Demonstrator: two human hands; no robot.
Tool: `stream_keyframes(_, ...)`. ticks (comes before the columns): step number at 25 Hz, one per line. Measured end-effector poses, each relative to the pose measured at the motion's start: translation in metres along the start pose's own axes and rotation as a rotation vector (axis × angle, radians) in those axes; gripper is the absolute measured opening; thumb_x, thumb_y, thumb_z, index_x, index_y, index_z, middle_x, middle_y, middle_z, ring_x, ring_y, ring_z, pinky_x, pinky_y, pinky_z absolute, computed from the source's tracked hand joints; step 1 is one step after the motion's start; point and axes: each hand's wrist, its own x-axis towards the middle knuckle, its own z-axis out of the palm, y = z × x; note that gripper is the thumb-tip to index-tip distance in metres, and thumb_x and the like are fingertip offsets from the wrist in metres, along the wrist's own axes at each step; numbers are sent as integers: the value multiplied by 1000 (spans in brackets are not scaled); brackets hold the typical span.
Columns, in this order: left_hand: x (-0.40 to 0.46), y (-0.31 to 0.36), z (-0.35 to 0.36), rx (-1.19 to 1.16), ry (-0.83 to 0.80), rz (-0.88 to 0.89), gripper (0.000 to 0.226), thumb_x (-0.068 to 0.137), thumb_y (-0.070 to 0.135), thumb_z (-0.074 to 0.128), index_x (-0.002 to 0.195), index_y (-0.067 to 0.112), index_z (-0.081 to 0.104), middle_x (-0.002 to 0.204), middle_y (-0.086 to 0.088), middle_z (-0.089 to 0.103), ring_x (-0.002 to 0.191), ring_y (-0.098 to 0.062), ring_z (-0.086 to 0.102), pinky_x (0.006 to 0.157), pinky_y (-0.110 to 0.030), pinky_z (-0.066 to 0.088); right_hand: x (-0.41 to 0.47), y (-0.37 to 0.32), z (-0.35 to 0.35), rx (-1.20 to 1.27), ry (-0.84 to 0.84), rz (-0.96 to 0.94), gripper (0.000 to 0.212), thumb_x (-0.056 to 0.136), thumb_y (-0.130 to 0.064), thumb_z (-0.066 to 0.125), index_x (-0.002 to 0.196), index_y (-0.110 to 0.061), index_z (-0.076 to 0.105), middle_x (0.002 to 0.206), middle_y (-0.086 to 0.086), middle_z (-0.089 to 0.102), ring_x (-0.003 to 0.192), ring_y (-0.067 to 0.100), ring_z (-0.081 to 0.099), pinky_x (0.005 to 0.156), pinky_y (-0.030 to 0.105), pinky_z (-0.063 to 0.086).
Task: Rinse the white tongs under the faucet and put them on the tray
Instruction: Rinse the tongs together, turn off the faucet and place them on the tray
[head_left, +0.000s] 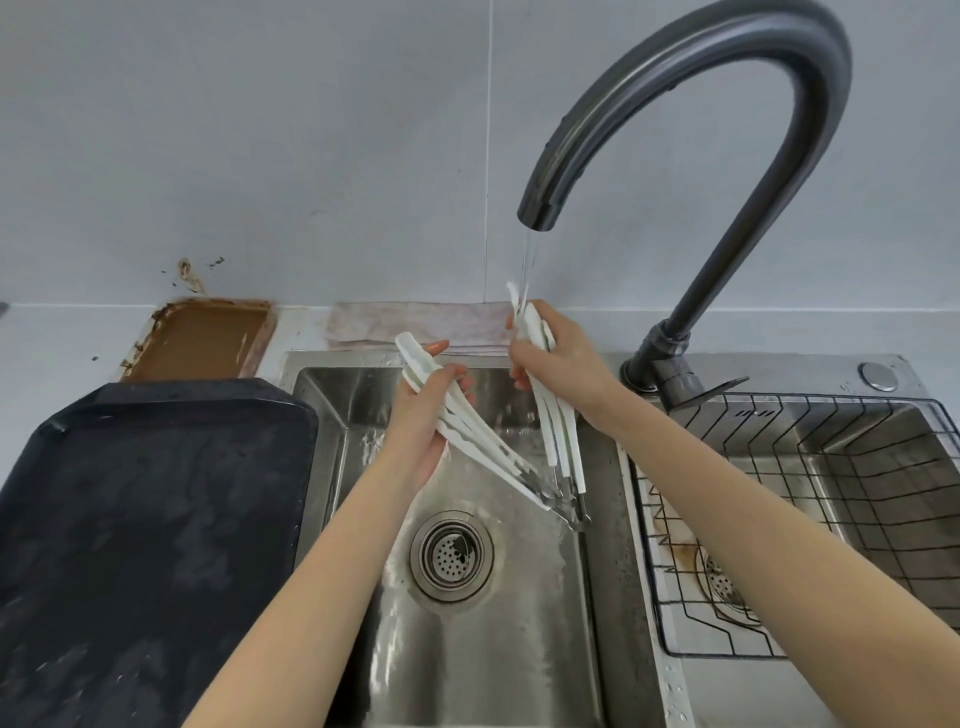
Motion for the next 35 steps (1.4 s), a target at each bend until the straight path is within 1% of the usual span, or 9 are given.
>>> stream_keyframes(5, 0, -5, 0, 107, -14, 50, 28, 90, 0, 50, 92, 26, 60, 66, 8, 66, 69, -10, 61, 70, -25, 51, -12, 14, 3, -109, 43, -31, 42, 85, -9, 52, 125, -21, 48, 80, -1, 56, 69, 15, 53, 69, 31, 51)
stream_keyframes(9, 0, -6, 11, 350, -15, 52, 14, 87, 12, 59, 95, 24, 59, 80, 2, 65, 81, -15, 62, 83, -34, 49, -27, 32, 3, 53, 182, 38, 24, 85, -2, 50, 97, -22, 51, 69, 3, 48, 64, 20, 49, 62, 24, 49)
stream_keyframes(12, 5, 0, 25, 588, -102, 100, 6, 86, 19, 62, 87, 19, 57, 81, 1, 65, 75, -11, 65, 81, -31, 50, -36, 43, 0, 307, 289, 144, 25, 85, 4, 49, 82, -21, 50, 68, 8, 48, 58, 17, 52, 57, 18, 51)
stream_keyframes(15, 13, 6, 41, 862, -125, 190, 19, 85, 30, 62, 92, 12, 58, 85, -6, 68, 76, -17, 65, 77, -29, 51, -37, 46, -6, 468, 381, 192, 25, 85, 6, 49, 80, -18, 50, 64, 5, 49, 53, 14, 52, 65, 28, 54)
stream_keyframes(19, 13, 10, 56, 708, -120, 161, 29, 86, 30, 60, 106, 12, 51, 83, -1, 64, 64, -10, 65, 62, -18, 56, -36, 43, -12, 535, 442, 223, 25, 84, 6, 48, 77, -18, 50, 62, 4, 47, 55, 15, 50, 67, 31, 52)
stream_keyframes(27, -2, -2, 35, 468, -47, 28, 38, 84, 27, 64, 119, 21, 48, 92, 0, 65, 70, -7, 67, 71, -20, 57, -39, 38, -5, 624, 453, 294, 20, 89, -4, 49, 74, -18, 49, 60, 0, 44, 45, 9, 41, 49, 22, 38)
stream_keyframes(29, -8, -12, 27, 459, -29, -20, 35, 85, 23, 64, 116, 15, 50, 83, 3, 66, 62, 0, 68, 62, -14, 57, -39, 39, -2, 624, 461, 312, 20, 89, -6, 49, 73, -18, 49, 60, 0, 45, 47, 9, 41, 47, 21, 38)
stream_keyframes(32, -18, -33, 17, 462, 0, -112, 16, 84, 20, 65, 99, 17, 59, 62, 3, 67, 52, -6, 66, 77, -34, 59, -39, 39, 0, 614, 469, 310, 20, 89, -6, 49, 74, -18, 50, 61, 0, 46, 46, 9, 42, 45, 19, 39)
stream_keyframes(35, -21, -37, 17, 317, 51, -140, 5, 86, 16, 62, 84, 16, 58, 59, -1, 51, 34, -4, 47, 52, -25, 49, -39, 40, 3, 576, 441, 289, 17, 88, -5, 51, 83, -21, 54, 64, 0, 51, 51, 9, 48, 52, 21, 45)
